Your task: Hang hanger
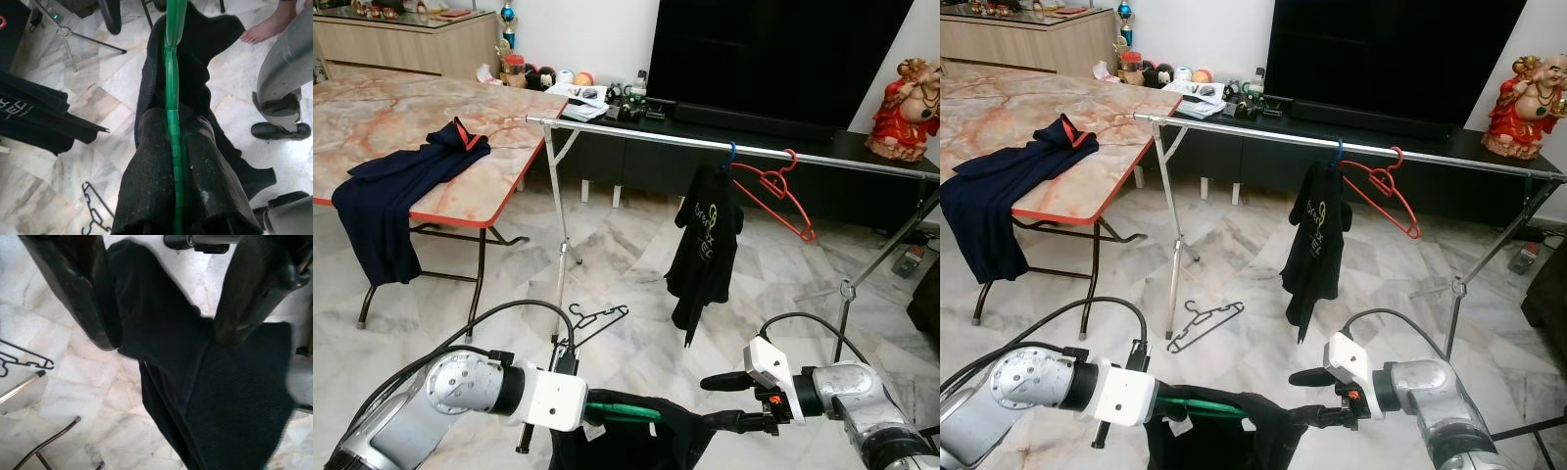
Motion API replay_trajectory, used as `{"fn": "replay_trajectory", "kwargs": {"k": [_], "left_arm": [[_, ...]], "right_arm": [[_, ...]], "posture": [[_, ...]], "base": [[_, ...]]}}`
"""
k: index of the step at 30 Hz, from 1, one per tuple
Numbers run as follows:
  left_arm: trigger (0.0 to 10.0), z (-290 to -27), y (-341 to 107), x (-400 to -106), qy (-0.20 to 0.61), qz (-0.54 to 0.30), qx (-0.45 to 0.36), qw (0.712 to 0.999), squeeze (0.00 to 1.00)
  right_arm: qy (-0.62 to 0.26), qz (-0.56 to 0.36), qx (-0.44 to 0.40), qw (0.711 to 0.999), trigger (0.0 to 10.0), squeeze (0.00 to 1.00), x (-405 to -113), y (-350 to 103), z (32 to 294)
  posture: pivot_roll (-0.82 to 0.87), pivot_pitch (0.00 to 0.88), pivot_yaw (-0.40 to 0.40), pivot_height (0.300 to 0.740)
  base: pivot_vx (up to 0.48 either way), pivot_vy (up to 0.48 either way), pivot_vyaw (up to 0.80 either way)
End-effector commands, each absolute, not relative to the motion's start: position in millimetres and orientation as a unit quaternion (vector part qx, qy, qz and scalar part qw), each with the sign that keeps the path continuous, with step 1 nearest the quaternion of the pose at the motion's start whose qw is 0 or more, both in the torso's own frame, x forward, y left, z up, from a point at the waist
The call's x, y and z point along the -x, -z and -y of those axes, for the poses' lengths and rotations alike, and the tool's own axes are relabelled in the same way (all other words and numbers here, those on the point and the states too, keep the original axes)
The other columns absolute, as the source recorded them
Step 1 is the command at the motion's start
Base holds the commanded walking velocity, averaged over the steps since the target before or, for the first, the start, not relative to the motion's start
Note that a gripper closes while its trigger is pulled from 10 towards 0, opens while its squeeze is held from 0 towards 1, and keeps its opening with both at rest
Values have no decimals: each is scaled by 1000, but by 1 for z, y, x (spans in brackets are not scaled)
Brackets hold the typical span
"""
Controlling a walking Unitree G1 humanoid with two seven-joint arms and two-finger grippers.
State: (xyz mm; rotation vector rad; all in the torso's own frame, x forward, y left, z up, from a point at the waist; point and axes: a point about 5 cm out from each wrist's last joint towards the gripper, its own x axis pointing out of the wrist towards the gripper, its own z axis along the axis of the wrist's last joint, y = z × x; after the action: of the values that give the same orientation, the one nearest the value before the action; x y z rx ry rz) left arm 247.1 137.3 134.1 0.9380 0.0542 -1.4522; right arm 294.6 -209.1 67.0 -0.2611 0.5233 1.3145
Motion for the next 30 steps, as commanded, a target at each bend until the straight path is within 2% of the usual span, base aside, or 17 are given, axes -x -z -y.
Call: {"fn": "replay_trajectory", "kwargs": {"k": [1, 2, 5, 7, 13, 16, 20, 23, 26, 30], "left_arm": [[10000, -127, -144, -246, 651, 3, -412, 637, 0], [10000, -126, -144, -246, 653, 2, -412, 636, 0], [10000, -125, -145, -246, 656, 0, -411, 633, 0], [10000, -124, -145, -245, 658, -3, -409, 632, 0], [10000, -124, -144, -246, 659, -7, -409, 631, 0], [10000, -124, -144, -247, 659, -10, -409, 632, 0], [10000, -124, -142, -248, 657, -11, -409, 633, 0], [10000, -123, -142, -249, 658, -10, -410, 632, 0], [10000, -121, -143, -250, 658, -7, -411, 632, 0], [10000, -116, -147, -248, 663, 0, -405, 629, 0]], "right_arm": [[-614, -229, 138, 742, 10000, 1000, -296, -70, 204], [-617, -222, 152, 740, 10000, 0, -295, -67, 200], [-615, -213, 148, 745, 10000, 0, -296, -66, 195], [-651, -214, 124, 718, 10000, 0, -290, -64, 188], [-683, -244, 121, 678, 10000, 0, -281, -57, 188], [-688, -256, 121, 668, 10000, 0, -279, -56, 190], [-682, -258, 128, 673, 10000, 0, -281, -61, 197], [-683, -281, 148, 657, 10000, 0, -278, -59, 205], [-679, -289, 168, 654, 10000, 0, -276, -55, 206], [-660, -281, 189, 671, 10000, 0, -278, -49, 199]], "posture": [[135, 0, -112, 740], [135, 0, -111, 740], [139, 0, -110, 740], [145, 0, -110, 740], [148, 0, -109, 740], [149, 0, -109, 740], [142, 0, -107, 740], [134, 0, -108, 740], [134, 0, -108, 740], [142, 0, -107, 740]], "base": [[0, 0, 0], [0, 0, 0], [0, 0, 0], [0, 0, 0], [0, 0, 0], [0, 0, 0], [0, 0, 0], [0, 0, 0], [0, 0, 0], [0, 0, 0]]}}
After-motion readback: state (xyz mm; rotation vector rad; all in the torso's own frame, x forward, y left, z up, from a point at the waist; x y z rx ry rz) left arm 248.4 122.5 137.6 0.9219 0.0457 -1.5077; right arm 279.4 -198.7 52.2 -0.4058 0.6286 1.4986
